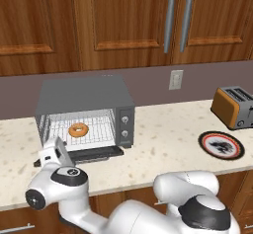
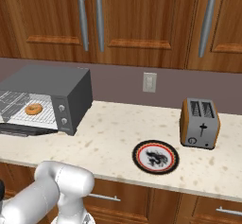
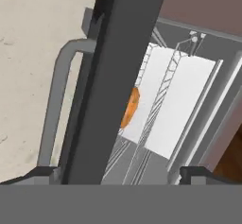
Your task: Pick up the bagel from the plate, place it on the toaster oven rack, close the door, and set the timer.
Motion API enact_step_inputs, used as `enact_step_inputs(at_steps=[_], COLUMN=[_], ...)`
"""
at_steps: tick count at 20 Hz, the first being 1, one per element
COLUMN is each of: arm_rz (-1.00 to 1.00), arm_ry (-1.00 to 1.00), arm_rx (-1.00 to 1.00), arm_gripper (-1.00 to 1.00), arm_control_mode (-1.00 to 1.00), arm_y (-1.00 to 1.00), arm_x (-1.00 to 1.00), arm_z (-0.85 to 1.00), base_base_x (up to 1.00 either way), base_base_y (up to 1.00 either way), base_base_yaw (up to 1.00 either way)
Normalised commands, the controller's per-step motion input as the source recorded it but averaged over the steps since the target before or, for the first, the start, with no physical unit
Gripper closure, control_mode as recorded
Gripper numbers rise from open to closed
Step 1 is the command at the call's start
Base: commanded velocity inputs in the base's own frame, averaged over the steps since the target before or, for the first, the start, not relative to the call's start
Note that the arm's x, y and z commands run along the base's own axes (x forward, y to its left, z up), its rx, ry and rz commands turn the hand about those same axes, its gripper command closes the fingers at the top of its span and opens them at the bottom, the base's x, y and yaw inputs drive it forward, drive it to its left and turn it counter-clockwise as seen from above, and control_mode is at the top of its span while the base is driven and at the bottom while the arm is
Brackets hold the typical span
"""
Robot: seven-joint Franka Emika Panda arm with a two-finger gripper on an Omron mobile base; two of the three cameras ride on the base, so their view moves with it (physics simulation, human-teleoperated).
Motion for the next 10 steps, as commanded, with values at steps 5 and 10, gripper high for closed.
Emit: enact_step_inputs(at_steps=[5, 10], arm_rz=[0.11, 0.11], arm_ry=[-0.28, -0.25], arm_rx=[0.0, 0.0], arm_gripper=[-1.0, -1.0], arm_control_mode=[-1.0, -1.0], arm_y=[0.04, 0.05], arm_x=[0.66, 0.66], arm_z=[0.3, 0.23], base_base_x=[0.0, 0.0], base_base_y=[0.0, 0.0], base_base_yaw=[0.0, 0.0])
